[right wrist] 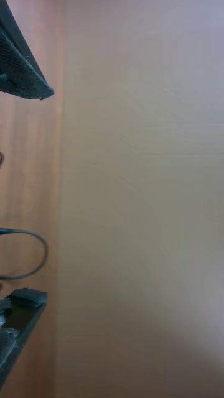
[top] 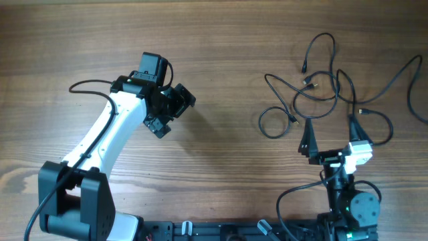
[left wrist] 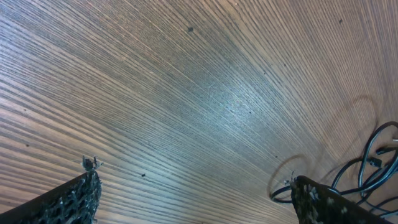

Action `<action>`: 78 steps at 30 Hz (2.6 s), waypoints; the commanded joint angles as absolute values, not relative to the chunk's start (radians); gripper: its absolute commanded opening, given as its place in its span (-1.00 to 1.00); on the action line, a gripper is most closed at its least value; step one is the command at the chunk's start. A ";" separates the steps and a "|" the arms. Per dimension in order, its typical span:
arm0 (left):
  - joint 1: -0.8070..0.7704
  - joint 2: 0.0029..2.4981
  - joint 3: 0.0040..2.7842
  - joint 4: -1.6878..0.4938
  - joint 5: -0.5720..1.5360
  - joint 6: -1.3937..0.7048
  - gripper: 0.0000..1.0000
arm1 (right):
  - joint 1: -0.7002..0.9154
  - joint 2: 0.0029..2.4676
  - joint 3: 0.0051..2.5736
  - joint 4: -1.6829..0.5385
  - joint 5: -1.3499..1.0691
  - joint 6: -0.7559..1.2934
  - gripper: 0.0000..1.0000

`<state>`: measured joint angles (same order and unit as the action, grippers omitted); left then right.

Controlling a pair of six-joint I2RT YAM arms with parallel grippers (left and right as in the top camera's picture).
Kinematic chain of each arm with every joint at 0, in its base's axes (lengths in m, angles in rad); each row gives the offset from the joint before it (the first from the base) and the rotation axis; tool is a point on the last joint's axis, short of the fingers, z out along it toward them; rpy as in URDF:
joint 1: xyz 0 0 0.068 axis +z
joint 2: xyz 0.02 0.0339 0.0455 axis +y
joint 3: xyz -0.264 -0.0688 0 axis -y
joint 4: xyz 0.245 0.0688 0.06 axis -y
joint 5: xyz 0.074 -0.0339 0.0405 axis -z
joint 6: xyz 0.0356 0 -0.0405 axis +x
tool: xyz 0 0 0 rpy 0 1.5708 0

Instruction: Untangle cables

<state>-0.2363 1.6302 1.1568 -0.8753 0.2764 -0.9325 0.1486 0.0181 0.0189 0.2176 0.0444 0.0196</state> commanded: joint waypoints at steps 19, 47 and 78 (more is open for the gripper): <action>-0.240 1.620 1.158 -0.876 0.264 -0.920 1.00 | 0.141 0.003 0.005 0.006 -0.001 0.010 0.99; -0.240 1.620 1.158 -0.876 0.264 -0.920 1.00 | 0.142 0.004 0.005 0.006 -0.001 0.010 0.99; -0.262 1.389 1.157 -0.698 0.036 -0.910 1.00 | 0.142 0.004 0.005 0.006 -0.002 0.010 1.00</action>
<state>-0.2501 1.4963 1.1538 -0.7258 0.1860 -0.9318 0.1486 0.0154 0.0059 0.0006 0.0185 0.0200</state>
